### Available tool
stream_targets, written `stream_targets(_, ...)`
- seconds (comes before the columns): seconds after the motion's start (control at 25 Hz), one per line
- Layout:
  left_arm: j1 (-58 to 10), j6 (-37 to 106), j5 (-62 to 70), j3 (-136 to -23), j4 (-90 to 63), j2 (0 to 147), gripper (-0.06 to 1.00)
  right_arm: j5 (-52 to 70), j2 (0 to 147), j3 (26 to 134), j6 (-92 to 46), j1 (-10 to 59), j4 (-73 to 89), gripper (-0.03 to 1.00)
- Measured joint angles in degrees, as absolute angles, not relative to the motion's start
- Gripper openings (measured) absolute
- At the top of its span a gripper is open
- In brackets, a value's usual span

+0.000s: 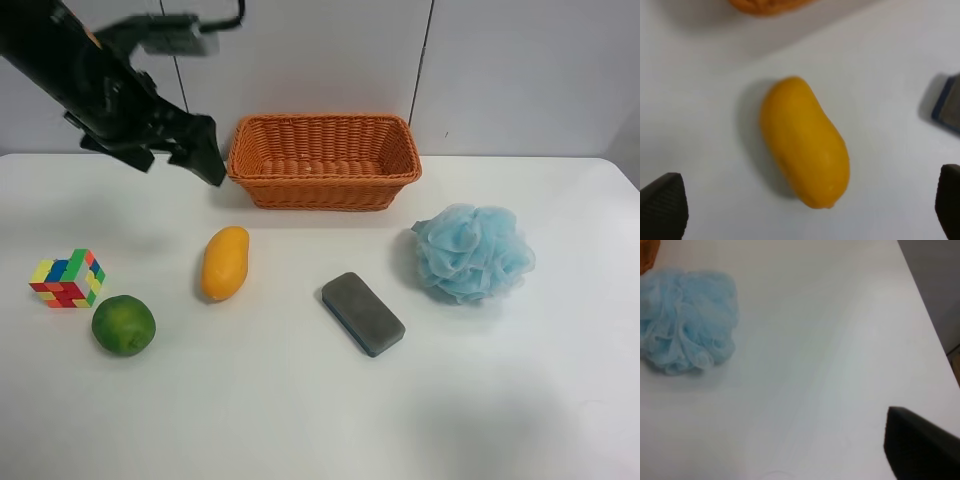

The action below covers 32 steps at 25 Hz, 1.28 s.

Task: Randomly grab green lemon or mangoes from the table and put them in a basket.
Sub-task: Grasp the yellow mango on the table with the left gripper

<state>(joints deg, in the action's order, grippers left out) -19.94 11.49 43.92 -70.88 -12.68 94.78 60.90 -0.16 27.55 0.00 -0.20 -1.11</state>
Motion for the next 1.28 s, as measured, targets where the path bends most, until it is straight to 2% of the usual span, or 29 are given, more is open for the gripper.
stream_targets(0.48,-24.84,10.84,38.63,-70.9,-12.85,111.33,0.99,60.9,-0.16,27.55,0.0,-0.2,-1.11,0.98)
stream_targets(1.28,-24.9,10.56,34.84,-70.98,-12.86,117.28,0.99,60.9,-0.16,27.55,0.0,-0.2,-1.11,0.98)
